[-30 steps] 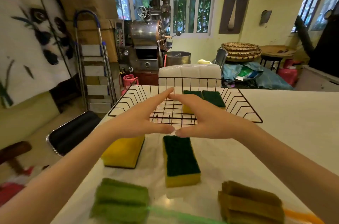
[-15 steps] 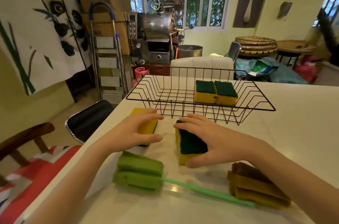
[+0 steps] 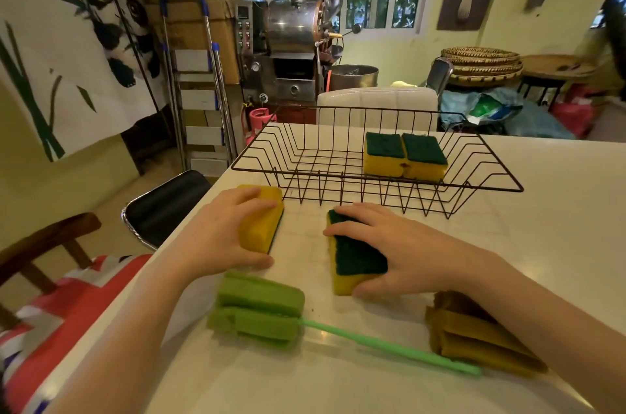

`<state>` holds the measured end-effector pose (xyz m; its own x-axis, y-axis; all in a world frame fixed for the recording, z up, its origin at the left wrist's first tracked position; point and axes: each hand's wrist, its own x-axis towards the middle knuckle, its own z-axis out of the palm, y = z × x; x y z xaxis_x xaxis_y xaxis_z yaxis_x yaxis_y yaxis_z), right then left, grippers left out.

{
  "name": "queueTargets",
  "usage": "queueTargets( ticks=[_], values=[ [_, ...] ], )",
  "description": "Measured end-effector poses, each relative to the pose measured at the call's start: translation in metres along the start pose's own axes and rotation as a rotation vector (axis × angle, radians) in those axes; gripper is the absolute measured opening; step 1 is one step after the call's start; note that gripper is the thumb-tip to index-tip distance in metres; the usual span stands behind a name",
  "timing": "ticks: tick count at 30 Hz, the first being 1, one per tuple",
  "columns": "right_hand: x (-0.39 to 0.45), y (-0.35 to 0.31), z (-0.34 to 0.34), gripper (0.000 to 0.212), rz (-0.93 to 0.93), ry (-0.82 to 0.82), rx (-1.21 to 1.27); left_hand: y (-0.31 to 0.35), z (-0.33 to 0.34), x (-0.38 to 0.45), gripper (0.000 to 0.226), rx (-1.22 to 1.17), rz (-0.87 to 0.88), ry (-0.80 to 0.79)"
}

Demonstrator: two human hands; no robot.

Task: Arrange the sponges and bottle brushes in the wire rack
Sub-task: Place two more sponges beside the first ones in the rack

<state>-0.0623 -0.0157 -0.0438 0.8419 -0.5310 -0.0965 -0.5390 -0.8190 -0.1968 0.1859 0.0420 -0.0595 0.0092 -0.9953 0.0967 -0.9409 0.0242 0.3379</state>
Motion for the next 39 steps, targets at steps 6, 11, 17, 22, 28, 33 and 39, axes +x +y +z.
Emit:
queueTargets(
  ticks=[6, 11, 17, 22, 28, 33, 39],
  values=[
    [0.0, -0.001, 0.0, 0.077, 0.001, 0.017, -0.003, -0.003, -0.002, 0.001, 0.067, -0.063, 0.046, 0.071],
    [0.0, -0.003, 0.002, 0.076, 0.004, 0.034, -0.027, -0.001, 0.0, -0.002, 0.056, -0.209, 0.166, 0.171],
    [-0.001, -0.004, 0.003, 0.076, 0.016, 0.032, -0.015, 0.005, -0.006, -0.005, 0.043, -0.35, 0.161, 0.319],
    [0.0, -0.007, 0.003, 0.077, 0.021, 0.036, -0.021, 0.012, -0.016, -0.008, 0.028, -1.001, -0.093, 0.383],
    [-0.001, -0.007, 0.003, 0.078, 0.013, 0.039, -0.01, 0.015, -0.009, -0.003, 0.024, -1.103, -0.379, 0.109],
    [0.0, -0.005, 0.004, 0.079, 0.008, 0.052, -0.016, 0.009, -0.001, 0.004, 0.018, -1.005, -0.481, 0.085],
    [0.0, -0.003, 0.004, 0.083, 0.001, 0.069, 0.006, 0.003, 0.01, 0.009, 0.023, -0.59, -0.352, 0.459]
  ],
)
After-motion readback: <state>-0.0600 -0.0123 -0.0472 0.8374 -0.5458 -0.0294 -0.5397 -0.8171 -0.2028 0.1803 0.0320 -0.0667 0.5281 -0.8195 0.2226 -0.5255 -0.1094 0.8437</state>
